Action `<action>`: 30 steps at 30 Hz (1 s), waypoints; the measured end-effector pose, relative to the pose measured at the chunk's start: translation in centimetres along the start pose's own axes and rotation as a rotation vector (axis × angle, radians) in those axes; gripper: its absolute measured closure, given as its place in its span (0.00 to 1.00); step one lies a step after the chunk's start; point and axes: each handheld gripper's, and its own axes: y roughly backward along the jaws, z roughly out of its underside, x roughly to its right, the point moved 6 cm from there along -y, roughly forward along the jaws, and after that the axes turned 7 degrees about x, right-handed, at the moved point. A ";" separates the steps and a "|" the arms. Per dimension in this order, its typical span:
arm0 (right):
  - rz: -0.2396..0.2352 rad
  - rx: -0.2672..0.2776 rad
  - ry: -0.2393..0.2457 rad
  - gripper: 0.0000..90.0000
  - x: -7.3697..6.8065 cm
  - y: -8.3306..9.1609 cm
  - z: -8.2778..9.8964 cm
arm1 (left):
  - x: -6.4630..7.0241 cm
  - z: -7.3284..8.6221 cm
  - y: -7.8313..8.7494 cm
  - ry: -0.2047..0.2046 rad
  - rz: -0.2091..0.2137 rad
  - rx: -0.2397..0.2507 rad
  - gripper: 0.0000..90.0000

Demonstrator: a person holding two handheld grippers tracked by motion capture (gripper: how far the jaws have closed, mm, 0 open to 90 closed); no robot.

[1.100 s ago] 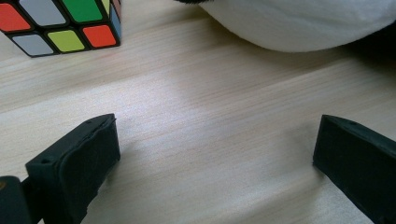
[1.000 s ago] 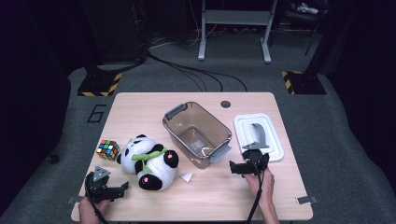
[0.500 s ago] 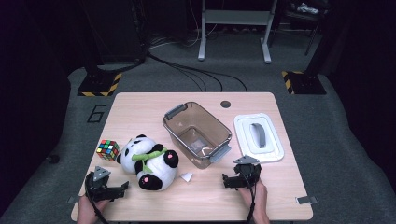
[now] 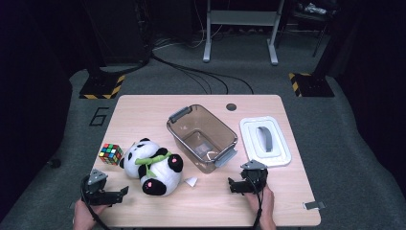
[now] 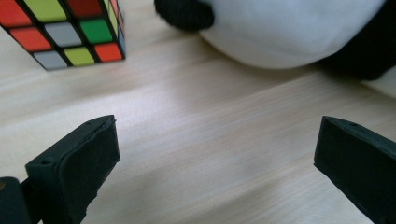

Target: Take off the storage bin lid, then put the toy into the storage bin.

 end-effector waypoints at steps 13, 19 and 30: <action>0.002 0.001 -0.001 0.00 0.0 0.0 0.0 | 1.5 -5.4 2.5 -0.079 0.061 0.057 0.00; 0.003 0.001 -0.001 0.00 0.0 0.0 0.0 | 2.3 -7.8 3.0 -0.109 0.107 0.076 0.00; 0.003 0.001 -0.001 0.00 0.0 0.0 0.0 | 3.4 -11.5 2.3 -0.133 0.172 0.100 0.00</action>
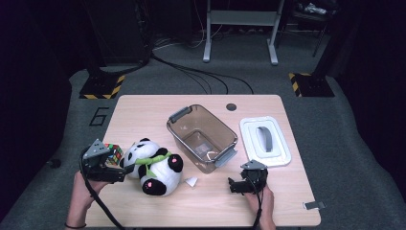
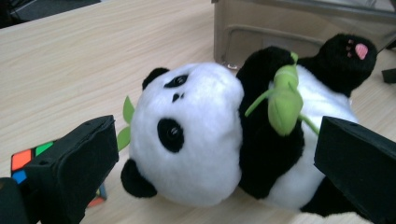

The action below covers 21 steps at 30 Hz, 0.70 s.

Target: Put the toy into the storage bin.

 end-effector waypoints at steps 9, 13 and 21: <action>0.000 0.000 0.000 0.00 0.0 0.0 0.0 | 0.5 -1.9 -2.0 -0.003 0.043 -0.009 0.00; 0.001 0.000 -0.001 0.00 0.0 0.0 0.0 | 1.5 -2.1 -3.1 -0.034 0.085 -0.034 0.00; 0.002 0.000 -0.001 0.00 0.0 0.0 0.0 | 3.0 -0.7 -5.6 -0.056 0.139 -0.103 0.02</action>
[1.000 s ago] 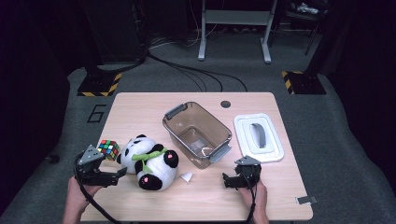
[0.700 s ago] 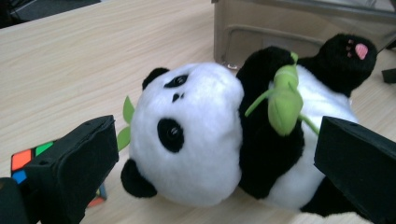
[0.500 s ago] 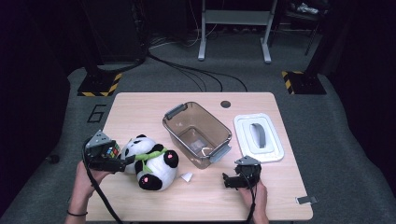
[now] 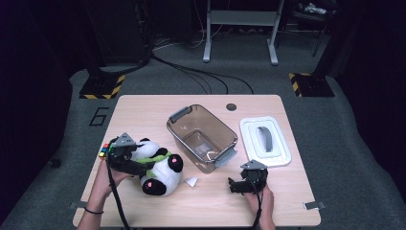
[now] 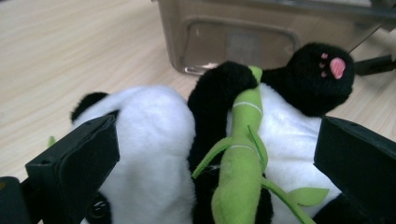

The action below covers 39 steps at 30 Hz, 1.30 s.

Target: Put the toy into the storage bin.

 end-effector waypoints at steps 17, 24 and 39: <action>0.000 -0.001 -0.002 0.00 0.0 0.0 0.0 | 1.6 0.7 -2.3 -0.052 0.023 -0.078 0.34; 0.000 0.001 0.000 0.00 0.0 0.0 0.0 | 1.7 2.2 -2.7 0.000 0.051 -0.021 0.74; 0.002 0.000 -0.002 0.00 0.0 0.0 0.0 | 1.8 0.8 -0.2 -0.078 0.075 0.035 0.84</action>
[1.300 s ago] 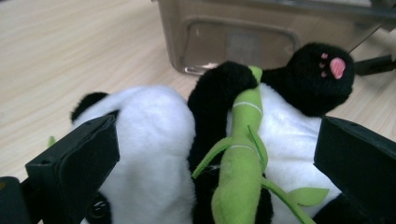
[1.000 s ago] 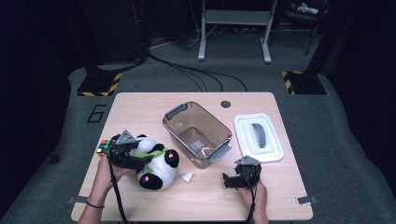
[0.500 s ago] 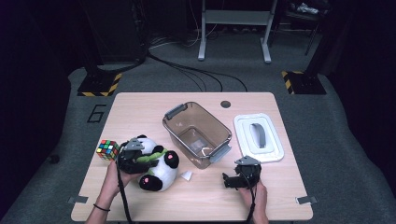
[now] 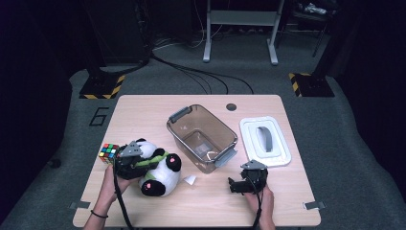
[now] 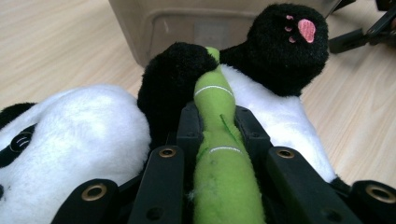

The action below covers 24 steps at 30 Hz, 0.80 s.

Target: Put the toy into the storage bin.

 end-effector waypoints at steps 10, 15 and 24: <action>0.003 0.002 -0.002 0.00 0.0 0.0 0.0 | -0.1 -2.0 2.2 -0.029 0.010 0.041 0.84; 0.004 0.002 -0.003 0.00 0.0 0.0 0.0 | -0.1 -3.0 2.8 -0.038 0.018 0.056 0.84; 0.003 0.002 -0.002 0.00 0.0 0.0 0.0 | 0.0 -5.1 4.0 -0.065 0.032 0.075 0.84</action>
